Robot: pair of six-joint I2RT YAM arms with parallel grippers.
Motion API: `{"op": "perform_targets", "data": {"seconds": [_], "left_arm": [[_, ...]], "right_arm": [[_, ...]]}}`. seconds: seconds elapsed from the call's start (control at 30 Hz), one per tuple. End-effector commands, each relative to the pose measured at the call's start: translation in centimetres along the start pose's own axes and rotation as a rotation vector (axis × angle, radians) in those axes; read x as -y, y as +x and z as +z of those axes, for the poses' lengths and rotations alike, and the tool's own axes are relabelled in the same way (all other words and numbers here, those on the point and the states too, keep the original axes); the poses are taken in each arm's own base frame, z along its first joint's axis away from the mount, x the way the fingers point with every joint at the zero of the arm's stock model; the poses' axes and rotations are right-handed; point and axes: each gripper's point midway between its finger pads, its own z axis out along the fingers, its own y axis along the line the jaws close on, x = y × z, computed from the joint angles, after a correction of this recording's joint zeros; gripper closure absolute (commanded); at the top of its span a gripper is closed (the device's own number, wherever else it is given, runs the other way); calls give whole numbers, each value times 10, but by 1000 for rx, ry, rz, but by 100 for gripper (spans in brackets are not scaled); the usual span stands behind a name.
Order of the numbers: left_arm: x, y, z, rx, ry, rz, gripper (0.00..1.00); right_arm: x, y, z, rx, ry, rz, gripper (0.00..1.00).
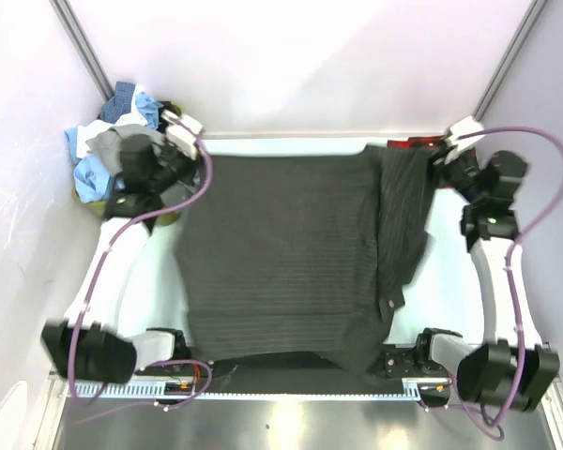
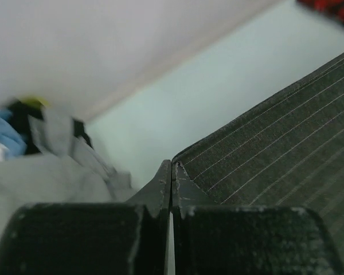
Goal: Fold and stack the long sleeve shirts
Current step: Flatten the shirt out
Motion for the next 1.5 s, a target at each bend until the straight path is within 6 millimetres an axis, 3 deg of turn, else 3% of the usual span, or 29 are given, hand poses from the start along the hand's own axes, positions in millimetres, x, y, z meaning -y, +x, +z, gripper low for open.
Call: {"op": "perform_targets", "data": {"seconds": [0.0,0.03,0.07,0.1,0.13,0.2,0.23,0.3,0.33,0.37,0.4,0.43,0.47,0.53,0.57,0.67,0.7,0.77,0.8,0.83,0.9,0.93,1.0,1.03,1.1,1.13,1.2,1.3,1.47], "left_arm": [[-41,45,29,-81,-132,99,100],[-41,56,39,-108,-118,91,100],[-41,84,59,-173,-88,79,100],[-44,86,68,-185,-88,83,100],[-45,92,77,-205,-88,89,100],[-50,110,104,-254,-82,89,100],[-49,117,114,-273,-74,88,100],[-53,126,139,-303,-77,84,100],[-52,127,147,-315,-84,92,100],[-58,115,155,-296,-103,103,100],[-58,133,168,-332,-104,101,100],[-57,132,175,-336,-108,117,100],[-68,127,181,-338,-155,130,100],[-73,144,193,-379,-184,134,100],[-79,136,197,-366,-198,139,100],[-86,139,203,-398,-218,138,95],[-84,137,202,-404,-198,136,88],[-68,132,193,-407,-110,129,65],[-62,128,186,-397,-72,123,56],[-58,102,170,-346,-45,129,44],[-16,111,149,-329,150,126,25],[10,127,132,-348,242,118,23],[56,114,98,-300,413,183,23],[84,139,79,-348,508,180,23],[130,149,46,-378,630,236,25],[153,178,26,-434,694,217,25],[181,178,8,-408,743,204,26],[197,202,-4,-467,741,91,26],[178,227,-11,-548,667,81,24]], "right_arm": [[7,38,23,-38,0,-95,100],[5,52,30,-61,-18,-88,100],[3,66,40,-77,-32,-83,100],[3,76,49,-93,-44,-81,100],[1,106,63,-148,-66,-51,100],[5,113,83,-152,-68,-55,100],[5,141,95,-198,-80,-26,100],[8,151,115,-211,-75,-22,100],[14,143,127,-191,-63,-25,100],[17,164,139,-221,-49,-13,100],[17,168,149,-223,-45,-15,100],[29,158,160,-196,-6,-34,100],[30,178,170,-223,-1,-26,100],[38,174,188,-206,32,-53,100],[38,187,196,-228,30,-48,100],[44,191,209,-277,21,-38,67],[38,204,202,-354,-5,-8,53],[48,193,189,-395,-8,-5,39],[41,203,171,-471,-45,38,31],[47,204,155,-503,-56,55,27],[34,204,114,-596,-133,93,23],[41,205,93,-623,-140,121,22],[14,200,52,-671,-261,172,22],[6,202,37,-693,-298,193,22],[-20,211,4,-758,-388,231,25],[-28,204,-4,-756,-403,229,27],[-58,208,-15,-775,-452,308,31],[-91,203,-12,-784,-453,408,30],[-132,230,-14,-925,-474,608,27]]}}
